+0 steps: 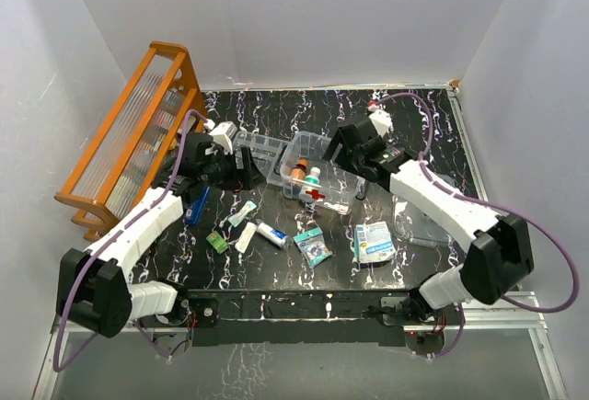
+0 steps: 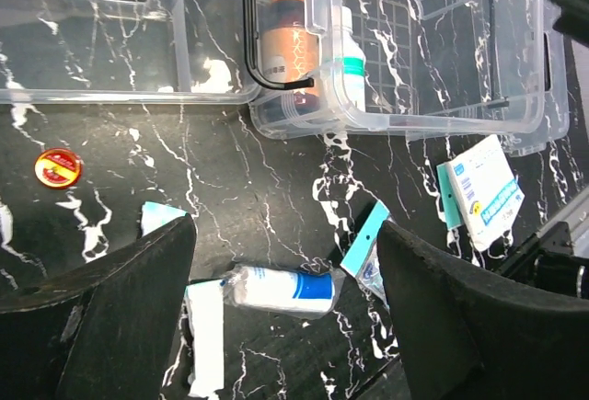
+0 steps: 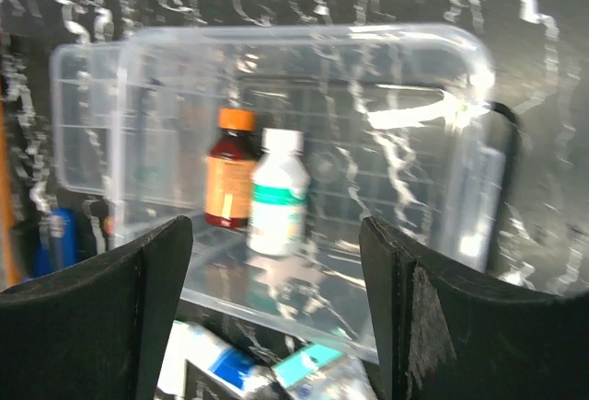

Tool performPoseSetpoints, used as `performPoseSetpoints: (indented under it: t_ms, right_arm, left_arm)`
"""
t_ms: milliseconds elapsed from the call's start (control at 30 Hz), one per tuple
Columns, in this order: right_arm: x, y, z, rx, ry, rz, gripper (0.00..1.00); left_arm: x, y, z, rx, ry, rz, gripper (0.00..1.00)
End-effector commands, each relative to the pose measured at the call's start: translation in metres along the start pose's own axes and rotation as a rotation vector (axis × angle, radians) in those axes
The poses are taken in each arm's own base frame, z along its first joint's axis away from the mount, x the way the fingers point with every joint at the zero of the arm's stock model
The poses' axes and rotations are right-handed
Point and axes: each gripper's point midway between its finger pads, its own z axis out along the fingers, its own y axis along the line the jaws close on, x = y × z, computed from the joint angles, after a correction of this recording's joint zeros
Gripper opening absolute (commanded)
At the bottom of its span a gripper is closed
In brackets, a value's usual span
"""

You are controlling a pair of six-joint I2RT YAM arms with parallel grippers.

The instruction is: Organize the medicine kit

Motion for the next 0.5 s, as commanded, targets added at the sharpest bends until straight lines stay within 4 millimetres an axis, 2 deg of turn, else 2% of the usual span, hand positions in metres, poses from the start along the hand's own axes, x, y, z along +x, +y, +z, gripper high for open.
performPoseSetpoints:
  t_ms: [0,133,333,467]
  right_arm:
    - [0.005,-0.055,-0.023,0.173,-0.022,-0.084,0.71]
    - [0.015,-0.079,-0.036,0.216,-0.009,-0.093,0.7]
    - [0.034,-0.078,-0.042,0.154,0.07,-0.122,0.66]
    - [0.037,-0.092,-0.034,0.194,0.057,-0.114,0.6]
  left_arm:
    - [-0.022,-0.025,0.003,0.105,-0.01,-0.022,0.77]
    - [-0.024,-0.032,0.01,0.143,0.01,-0.06,0.76]
    - [-0.023,-0.04,0.027,0.207,0.045,-0.15,0.74]
    - [-0.022,-0.046,0.04,0.251,0.08,-0.203,0.69]
